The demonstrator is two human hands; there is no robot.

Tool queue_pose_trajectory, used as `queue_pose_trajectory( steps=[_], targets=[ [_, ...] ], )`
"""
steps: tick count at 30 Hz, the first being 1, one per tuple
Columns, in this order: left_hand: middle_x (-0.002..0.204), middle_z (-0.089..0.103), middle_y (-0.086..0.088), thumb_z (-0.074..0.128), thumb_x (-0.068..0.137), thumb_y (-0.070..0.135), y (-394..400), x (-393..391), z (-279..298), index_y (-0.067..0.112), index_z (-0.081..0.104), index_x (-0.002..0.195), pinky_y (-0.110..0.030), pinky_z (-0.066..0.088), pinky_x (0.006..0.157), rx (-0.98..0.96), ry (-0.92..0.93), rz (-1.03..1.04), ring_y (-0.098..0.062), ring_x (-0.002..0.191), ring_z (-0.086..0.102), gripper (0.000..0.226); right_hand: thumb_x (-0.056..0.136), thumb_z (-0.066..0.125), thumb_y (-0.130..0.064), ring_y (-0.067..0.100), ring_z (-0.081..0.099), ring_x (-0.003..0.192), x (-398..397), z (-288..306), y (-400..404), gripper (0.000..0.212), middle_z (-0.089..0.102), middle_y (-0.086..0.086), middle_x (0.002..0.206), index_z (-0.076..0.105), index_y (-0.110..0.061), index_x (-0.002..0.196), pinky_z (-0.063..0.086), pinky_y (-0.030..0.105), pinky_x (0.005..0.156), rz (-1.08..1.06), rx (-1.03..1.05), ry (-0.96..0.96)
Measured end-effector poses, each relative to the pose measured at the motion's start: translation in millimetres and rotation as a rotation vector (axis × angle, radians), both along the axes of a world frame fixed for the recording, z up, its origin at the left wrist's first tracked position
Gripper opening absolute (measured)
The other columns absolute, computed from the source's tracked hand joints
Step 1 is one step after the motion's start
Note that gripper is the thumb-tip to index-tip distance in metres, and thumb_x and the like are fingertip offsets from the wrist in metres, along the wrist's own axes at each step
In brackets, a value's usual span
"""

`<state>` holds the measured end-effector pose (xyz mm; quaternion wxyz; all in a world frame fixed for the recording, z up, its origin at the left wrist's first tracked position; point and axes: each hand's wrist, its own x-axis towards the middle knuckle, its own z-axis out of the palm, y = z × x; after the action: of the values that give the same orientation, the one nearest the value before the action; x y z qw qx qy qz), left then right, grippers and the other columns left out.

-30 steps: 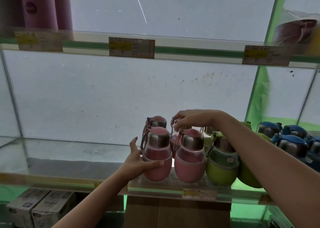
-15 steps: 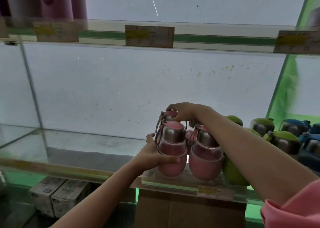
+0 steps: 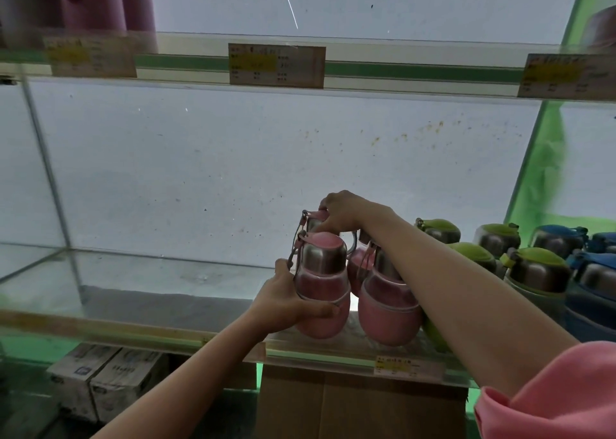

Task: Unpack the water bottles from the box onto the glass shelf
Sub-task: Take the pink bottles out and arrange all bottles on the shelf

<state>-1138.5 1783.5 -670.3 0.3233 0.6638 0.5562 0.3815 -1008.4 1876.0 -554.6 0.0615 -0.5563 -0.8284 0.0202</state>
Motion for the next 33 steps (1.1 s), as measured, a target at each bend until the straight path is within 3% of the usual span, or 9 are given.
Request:
queue_pose_trajectory(
  steps=[2, 5, 9, 12, 17, 20, 24, 28, 33],
  targets=[
    [0.108, 0.056, 0.008, 0.088, 0.057, 0.034, -2.0, 1.0, 2.4, 0.018, 0.032, 0.123, -0.03, 0.052, 0.086, 0.022, 0.049, -0.02, -0.015, 0.103, 0.059, 0.088, 0.077, 0.066, -0.043, 0.026, 0.058, 0.092, -2.7, -0.1, 0.6, 0.039, 0.058, 0.007, 0.096, 0.058, -0.009, 0.093, 0.05, 0.034, 0.077, -0.006, 0.017, -0.005],
    [0.11, 0.056, 0.007, 0.085, 0.061, 0.033, -0.2, 3.4, 6.0, 0.017, 0.037, 0.124, -0.026, 0.051, 0.084, 0.01, 0.096, -0.052, -0.015, 0.105, 0.058, 0.081, 0.08, 0.063, -0.038, 0.028, 0.06, 0.099, 2.0, 1.4, 1.0, 0.043, 0.062, 0.011, 0.107, 0.062, -0.006, 0.108, 0.053, 0.039, 0.086, 0.004, 0.002, -0.011],
    [0.117, 0.064, 0.002, 0.086, 0.059, 0.033, 3.3, 2.9, 4.1, 0.02, 0.049, 0.126, -0.036, 0.054, 0.093, -0.035, 0.039, -0.074, -0.015, 0.105, 0.062, 0.077, 0.083, 0.06, -0.04, 0.029, 0.061, 0.101, 6.2, -2.8, 2.1, 0.045, 0.063, 0.013, 0.11, 0.061, -0.005, 0.112, 0.052, 0.041, 0.089, 0.023, 0.017, -0.026],
    [0.116, 0.066, 0.002, 0.086, 0.06, 0.031, 2.0, 1.0, 5.7, 0.021, 0.052, 0.125, -0.035, 0.053, 0.093, -0.03, 0.044, -0.082, -0.014, 0.104, 0.063, 0.074, 0.084, 0.06, -0.04, 0.027, 0.059, 0.103, 4.3, -5.1, 2.9, 0.044, 0.063, 0.011, 0.112, 0.06, -0.007, 0.113, 0.051, 0.039, 0.089, 0.036, 0.017, -0.029],
    [0.11, 0.059, 0.007, 0.088, 0.056, 0.036, -0.3, 5.8, 6.6, 0.02, 0.044, 0.122, -0.026, 0.053, 0.084, 0.003, 0.048, -0.038, -0.014, 0.102, 0.06, 0.081, 0.087, 0.059, -0.047, 0.025, 0.046, 0.127, 19.3, 2.7, -1.5, 0.065, 0.048, 0.007, 0.141, 0.042, -0.013, 0.139, 0.038, 0.034, 0.102, 0.048, 0.002, -0.049],
    [0.106, 0.052, 0.009, 0.086, 0.057, 0.04, -3.4, 8.9, 4.5, 0.021, 0.035, 0.112, -0.021, 0.048, 0.075, 0.061, 0.089, 0.004, -0.013, 0.097, 0.057, 0.078, 0.087, 0.058, -0.049, 0.023, 0.044, 0.13, 46.1, 17.5, -9.1, 0.067, 0.049, 0.006, 0.141, 0.039, -0.015, 0.142, 0.033, 0.031, 0.105, -0.002, 0.003, 0.05],
    [0.115, 0.054, 0.002, 0.085, 0.062, 0.032, -3.7, 5.5, 2.8, 0.022, 0.027, 0.118, -0.032, 0.053, 0.088, 0.025, -0.043, -0.043, -0.019, 0.107, 0.059, 0.081, 0.086, 0.06, -0.048, 0.024, 0.045, 0.129, 81.1, 20.6, -10.0, 0.065, 0.05, 0.006, 0.14, 0.044, -0.014, 0.138, 0.034, 0.034, 0.106, -0.072, -0.012, 0.049],
    [0.123, 0.052, -0.006, 0.085, 0.063, 0.023, -1.5, 3.0, 2.6, 0.024, 0.024, 0.118, -0.027, 0.051, 0.085, 0.043, -0.151, -0.032, -0.02, 0.109, 0.057, 0.082, 0.08, 0.068, -0.043, 0.023, 0.047, 0.124, 93.7, 7.6, -8.5, 0.068, 0.051, 0.006, 0.138, 0.044, -0.017, 0.138, 0.037, 0.033, 0.102, -0.081, -0.097, 0.083],
    [0.121, 0.055, -0.006, 0.087, 0.059, 0.028, 0.2, 4.6, -0.6, 0.024, 0.024, 0.118, -0.033, 0.051, 0.09, 0.032, -0.15, 0.019, -0.019, 0.106, 0.058, 0.087, 0.083, 0.067, -0.036, 0.019, 0.051, 0.104, 94.6, -6.9, -4.6, 0.054, 0.057, 0.006, 0.128, 0.05, -0.018, 0.131, 0.037, 0.025, 0.083, -0.036, -0.016, 0.084]
  ],
)
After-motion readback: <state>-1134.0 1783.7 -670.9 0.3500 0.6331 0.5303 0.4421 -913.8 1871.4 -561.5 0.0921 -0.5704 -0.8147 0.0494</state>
